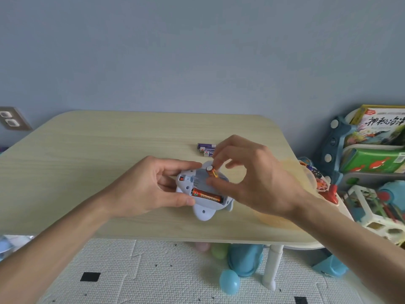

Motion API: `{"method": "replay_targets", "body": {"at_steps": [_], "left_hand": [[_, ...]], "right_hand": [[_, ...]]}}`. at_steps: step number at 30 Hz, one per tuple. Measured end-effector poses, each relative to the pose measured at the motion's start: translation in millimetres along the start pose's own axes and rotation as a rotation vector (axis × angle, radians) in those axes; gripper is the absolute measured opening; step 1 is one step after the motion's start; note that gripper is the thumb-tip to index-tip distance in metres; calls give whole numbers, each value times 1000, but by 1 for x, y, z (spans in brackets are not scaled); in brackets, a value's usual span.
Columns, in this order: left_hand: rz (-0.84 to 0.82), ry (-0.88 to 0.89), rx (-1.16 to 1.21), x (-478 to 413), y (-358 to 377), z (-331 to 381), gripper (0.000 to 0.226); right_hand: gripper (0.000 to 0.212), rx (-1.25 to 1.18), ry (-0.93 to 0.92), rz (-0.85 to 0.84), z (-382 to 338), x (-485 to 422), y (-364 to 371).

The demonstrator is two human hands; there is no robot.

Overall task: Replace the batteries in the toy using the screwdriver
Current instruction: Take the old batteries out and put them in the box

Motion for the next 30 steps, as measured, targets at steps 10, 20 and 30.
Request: {"method": "replay_targets", "body": {"at_steps": [10,20,30], "left_hand": [[29,36,38,-3,-2,-4,71],[46,52,18,-8,0,-4,72],[43,38,21,-7,-1,-7,73]], "right_hand": [[11,25,245,-371,3,21,-84],[20,316,256,-566,22,47,-49],[21,334,238,-566,23,41,-52]]}}
Point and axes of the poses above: each hand's wrist, its own x-axis away from the middle knuckle, its own y-axis out of the palm, z = x × y, the point moved 5 cm from there along -x, towards the middle knuckle, and after that the axes turned 10 degrees about -y, right-handed, at the moved point
